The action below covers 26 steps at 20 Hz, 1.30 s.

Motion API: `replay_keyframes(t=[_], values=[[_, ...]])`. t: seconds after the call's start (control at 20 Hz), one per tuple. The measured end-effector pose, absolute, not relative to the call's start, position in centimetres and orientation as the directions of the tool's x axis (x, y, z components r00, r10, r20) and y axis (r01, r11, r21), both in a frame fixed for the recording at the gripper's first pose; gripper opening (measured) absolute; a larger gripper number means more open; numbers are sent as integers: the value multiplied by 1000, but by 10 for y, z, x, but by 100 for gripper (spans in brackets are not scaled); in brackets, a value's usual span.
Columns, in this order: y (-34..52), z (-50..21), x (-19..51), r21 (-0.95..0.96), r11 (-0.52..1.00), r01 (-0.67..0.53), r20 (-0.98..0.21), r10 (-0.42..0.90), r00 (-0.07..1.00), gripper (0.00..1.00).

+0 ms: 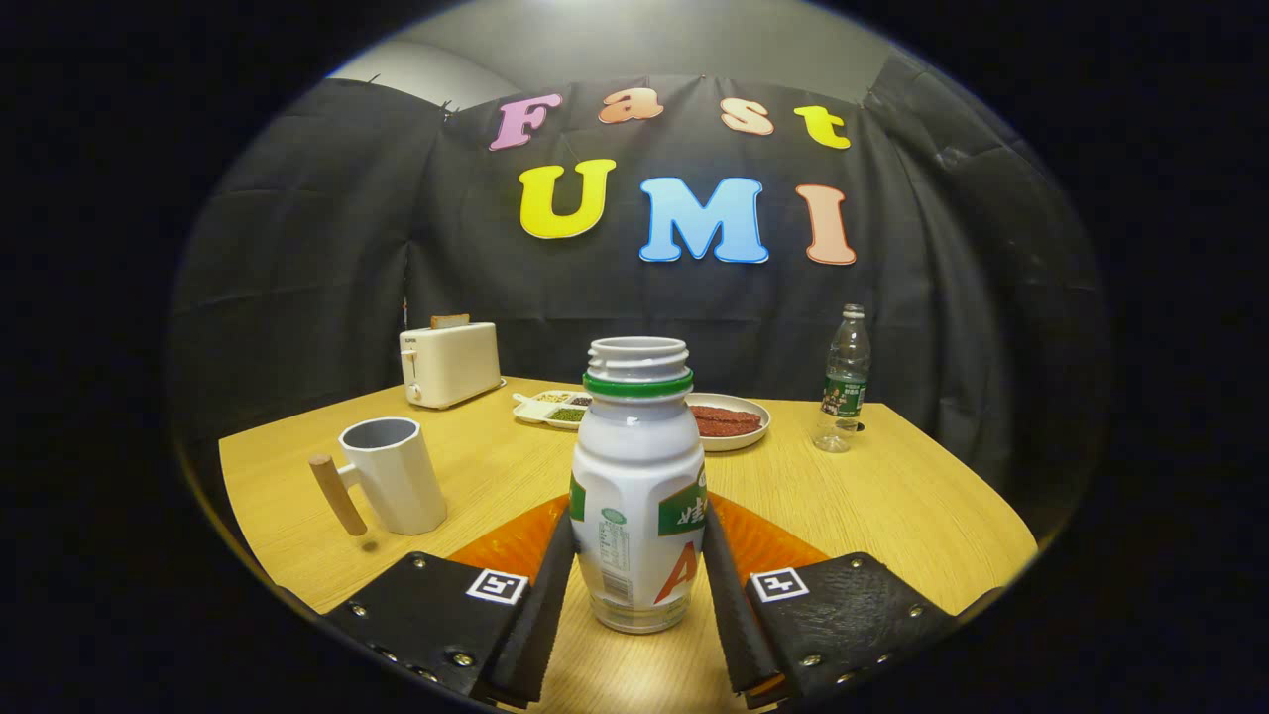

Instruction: Take the bottle from table, then pour the juice into the cup, finally place the bottle on the coaster

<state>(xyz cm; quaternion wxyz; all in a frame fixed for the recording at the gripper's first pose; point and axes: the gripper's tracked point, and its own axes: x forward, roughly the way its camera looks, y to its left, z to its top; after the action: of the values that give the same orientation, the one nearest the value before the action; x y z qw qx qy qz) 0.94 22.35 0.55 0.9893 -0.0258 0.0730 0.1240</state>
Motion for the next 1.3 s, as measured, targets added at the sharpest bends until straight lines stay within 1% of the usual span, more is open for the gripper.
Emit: replay_keyframes(t=[0.15,0.5,0.95,1.3], values=[[220,7,13,-83,974,-211,-161,196,967,67],[224,33,20,-293,947,-129,-116,99,988,67],[252,46,29,-459,881,-112,-113,68,991,67],[281,56,35,-618,780,-96,-77,62,995,67]])
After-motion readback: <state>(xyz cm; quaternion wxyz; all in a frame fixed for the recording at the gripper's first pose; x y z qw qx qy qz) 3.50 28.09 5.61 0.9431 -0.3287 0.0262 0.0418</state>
